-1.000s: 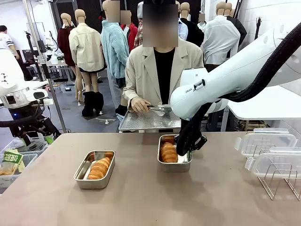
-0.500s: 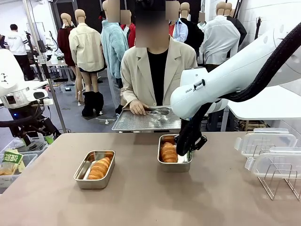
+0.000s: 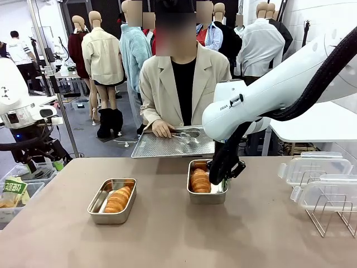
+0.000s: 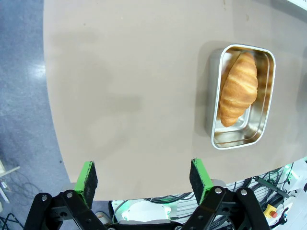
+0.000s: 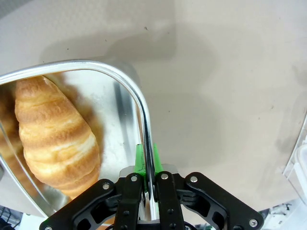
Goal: Place the bread in airtight containers.
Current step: Once an object is inside an Airtight Container , place the container in the center of the table.
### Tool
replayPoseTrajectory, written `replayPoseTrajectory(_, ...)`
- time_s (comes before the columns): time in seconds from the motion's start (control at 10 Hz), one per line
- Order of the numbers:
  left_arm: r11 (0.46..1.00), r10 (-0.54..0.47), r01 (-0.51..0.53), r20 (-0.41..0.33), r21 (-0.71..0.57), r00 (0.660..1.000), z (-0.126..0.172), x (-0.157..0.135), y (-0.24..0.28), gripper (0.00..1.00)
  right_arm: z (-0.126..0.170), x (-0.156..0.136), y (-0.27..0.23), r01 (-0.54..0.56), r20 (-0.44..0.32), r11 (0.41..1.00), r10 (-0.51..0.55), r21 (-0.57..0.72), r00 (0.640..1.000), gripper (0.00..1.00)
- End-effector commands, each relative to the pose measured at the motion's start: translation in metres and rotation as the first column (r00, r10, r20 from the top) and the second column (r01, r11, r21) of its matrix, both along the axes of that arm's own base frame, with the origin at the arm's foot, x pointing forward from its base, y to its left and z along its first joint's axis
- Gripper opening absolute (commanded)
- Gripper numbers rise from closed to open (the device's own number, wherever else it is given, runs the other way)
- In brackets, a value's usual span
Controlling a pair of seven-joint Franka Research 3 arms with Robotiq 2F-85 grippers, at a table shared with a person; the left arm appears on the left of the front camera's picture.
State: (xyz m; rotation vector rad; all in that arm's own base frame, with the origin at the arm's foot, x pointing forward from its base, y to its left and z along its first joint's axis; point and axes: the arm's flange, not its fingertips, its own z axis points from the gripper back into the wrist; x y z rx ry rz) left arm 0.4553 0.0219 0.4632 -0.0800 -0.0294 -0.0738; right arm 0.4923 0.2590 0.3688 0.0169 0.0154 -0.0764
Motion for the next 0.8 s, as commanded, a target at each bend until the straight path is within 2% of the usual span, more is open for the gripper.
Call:
replayPoseTrajectory(0.0,1.0,0.0,0.0,-0.001,0.008,1.0,0.002,0.003,0.0,1.0,0.001,0.0,0.001,0.0,0.004,1.0,0.0,0.002,1.0,0.0)
replayPoseTrajectory(0.4,1.0,0.0,0.0,-0.001,0.008,1.0,0.002,0.003,0.0,1.0,0.0,0.0,0.0,0.0,0.0,1.0,0.0,0.0,1.0,0.0)
replayPoseTrajectory(0.7,1.0,0.0,0.0,-0.001,0.008,1.0,0.002,0.003,0.0,1.0,-0.016,0.005,-0.011,0.004,-0.013,0.999,-0.005,-0.05,1.0,0.0)
